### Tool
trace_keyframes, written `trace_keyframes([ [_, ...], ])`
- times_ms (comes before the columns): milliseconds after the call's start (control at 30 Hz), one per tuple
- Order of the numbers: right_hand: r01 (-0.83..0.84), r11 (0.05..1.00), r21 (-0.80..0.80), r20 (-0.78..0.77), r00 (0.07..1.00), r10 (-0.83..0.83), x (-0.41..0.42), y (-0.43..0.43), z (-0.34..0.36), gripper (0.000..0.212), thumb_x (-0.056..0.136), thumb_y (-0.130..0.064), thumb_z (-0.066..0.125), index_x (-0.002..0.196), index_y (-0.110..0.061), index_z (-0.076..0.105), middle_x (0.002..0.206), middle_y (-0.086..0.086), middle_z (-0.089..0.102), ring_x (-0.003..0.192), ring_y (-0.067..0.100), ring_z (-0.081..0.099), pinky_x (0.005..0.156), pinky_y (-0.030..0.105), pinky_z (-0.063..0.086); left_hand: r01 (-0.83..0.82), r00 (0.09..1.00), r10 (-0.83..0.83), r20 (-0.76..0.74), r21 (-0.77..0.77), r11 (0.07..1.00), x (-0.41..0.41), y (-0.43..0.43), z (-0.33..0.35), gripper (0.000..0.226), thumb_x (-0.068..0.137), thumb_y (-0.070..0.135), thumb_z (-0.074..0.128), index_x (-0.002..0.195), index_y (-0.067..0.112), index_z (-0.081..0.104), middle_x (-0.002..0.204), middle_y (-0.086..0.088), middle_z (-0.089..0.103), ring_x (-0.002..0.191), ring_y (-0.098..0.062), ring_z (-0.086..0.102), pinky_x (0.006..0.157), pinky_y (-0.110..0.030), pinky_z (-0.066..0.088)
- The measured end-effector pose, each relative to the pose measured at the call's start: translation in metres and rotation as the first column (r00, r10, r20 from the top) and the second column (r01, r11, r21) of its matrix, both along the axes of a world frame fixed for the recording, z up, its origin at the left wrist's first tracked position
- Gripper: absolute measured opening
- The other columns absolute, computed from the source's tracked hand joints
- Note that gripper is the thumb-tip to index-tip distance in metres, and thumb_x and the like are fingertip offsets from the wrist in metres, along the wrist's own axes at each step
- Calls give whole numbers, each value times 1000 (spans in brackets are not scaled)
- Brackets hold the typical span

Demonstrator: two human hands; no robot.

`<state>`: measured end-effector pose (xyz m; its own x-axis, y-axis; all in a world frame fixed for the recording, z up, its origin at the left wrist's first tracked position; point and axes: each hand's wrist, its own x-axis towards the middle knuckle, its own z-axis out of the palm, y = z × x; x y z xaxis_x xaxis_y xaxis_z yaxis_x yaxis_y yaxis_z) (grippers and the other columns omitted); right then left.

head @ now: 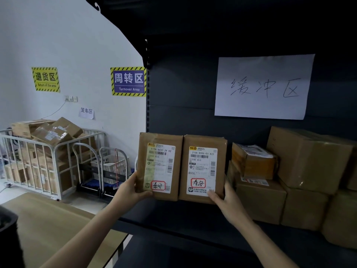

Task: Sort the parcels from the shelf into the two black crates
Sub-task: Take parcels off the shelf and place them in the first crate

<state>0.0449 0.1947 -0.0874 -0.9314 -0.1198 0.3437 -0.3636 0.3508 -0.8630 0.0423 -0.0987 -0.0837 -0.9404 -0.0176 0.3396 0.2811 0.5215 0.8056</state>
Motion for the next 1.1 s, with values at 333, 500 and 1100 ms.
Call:
trace_keyframes([
  [333,-106,994,-8,-3,994,106,17,-9,-7,69,89,-19,61,141,-38,21,127,-15,47,120,3,42,100,22,35,-121,992,120,28,29,992,52,-5,-5,59,71,7,77,120,22,48,103,11,65,99,-10,62,93,-33,50],
  [500,-170,985,-16,-7,985,170,26,-37,-13,66,88,-20,62,138,-42,24,127,-16,47,120,2,43,100,22,37,-177,984,176,19,49,983,88,-28,-4,54,72,3,75,116,22,48,102,11,64,97,-7,62,91,-33,52],
  [1100,-499,864,-75,-32,867,498,139,-246,-3,53,88,-17,61,130,-40,38,121,-14,59,115,6,55,95,28,49,-456,888,459,-16,96,885,288,-207,5,54,66,2,80,105,26,52,98,8,67,94,-14,66,88,-35,53],
])
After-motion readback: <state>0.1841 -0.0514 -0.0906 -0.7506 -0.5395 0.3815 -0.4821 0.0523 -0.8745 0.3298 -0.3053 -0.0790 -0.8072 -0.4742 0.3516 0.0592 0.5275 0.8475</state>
